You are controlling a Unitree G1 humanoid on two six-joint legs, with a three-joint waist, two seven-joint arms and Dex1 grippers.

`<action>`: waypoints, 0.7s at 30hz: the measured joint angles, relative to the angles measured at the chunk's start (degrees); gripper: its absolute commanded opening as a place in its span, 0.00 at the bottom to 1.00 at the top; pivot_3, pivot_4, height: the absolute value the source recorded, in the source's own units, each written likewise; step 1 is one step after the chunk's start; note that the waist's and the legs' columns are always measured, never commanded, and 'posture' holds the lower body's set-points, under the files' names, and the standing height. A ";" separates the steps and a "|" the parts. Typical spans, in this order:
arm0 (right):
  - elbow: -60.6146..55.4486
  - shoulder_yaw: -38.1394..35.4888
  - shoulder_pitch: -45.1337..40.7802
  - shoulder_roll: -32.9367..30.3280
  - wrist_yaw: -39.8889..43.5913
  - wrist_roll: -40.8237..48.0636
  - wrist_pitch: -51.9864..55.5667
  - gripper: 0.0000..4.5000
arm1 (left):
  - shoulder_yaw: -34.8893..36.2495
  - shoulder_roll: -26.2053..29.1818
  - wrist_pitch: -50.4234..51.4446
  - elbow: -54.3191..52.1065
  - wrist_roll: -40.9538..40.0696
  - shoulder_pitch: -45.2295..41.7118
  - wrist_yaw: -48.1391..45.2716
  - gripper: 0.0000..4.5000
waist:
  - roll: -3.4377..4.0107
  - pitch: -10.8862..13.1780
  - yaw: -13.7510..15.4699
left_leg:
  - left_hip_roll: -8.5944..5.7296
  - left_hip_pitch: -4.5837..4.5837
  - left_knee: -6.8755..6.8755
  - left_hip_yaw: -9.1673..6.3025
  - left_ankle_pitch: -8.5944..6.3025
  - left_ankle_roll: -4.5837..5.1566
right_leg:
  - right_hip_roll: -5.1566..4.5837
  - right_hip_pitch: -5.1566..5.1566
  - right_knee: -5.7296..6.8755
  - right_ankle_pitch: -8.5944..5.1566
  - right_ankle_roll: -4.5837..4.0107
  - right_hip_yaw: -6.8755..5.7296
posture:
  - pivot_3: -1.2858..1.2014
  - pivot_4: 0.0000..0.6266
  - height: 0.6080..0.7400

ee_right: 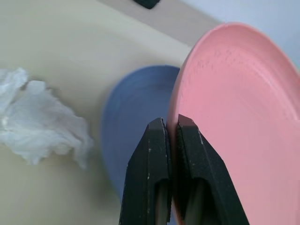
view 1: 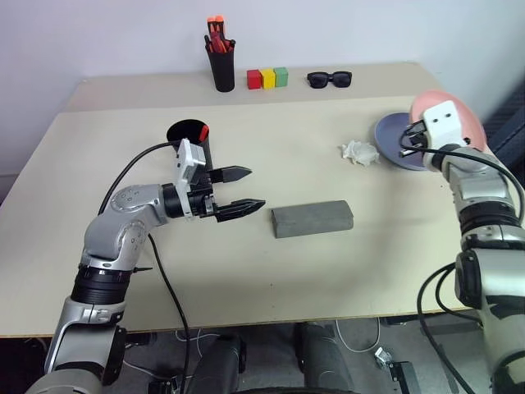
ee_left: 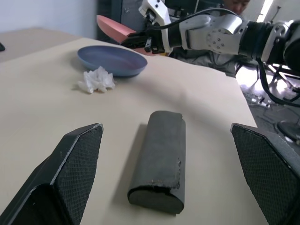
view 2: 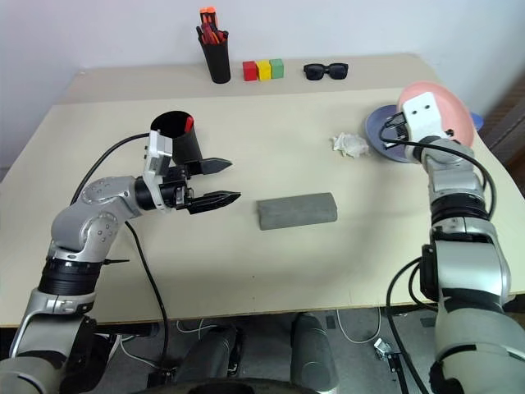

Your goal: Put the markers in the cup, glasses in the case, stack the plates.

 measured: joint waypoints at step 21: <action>2.26 -5.20 -1.88 8.65 4.85 5.44 -3.52 0.99 | 0.92 -0.30 -1.74 -0.03 0.36 0.78 -0.18 1.00 | 0.02 0.01 -0.06 | 0.00 0.06 -0.01 -0.02 0.03 -0.04 | 0.01 -0.02 0.10 0.01 -0.01 0.01 | 0.52 0.24 1.00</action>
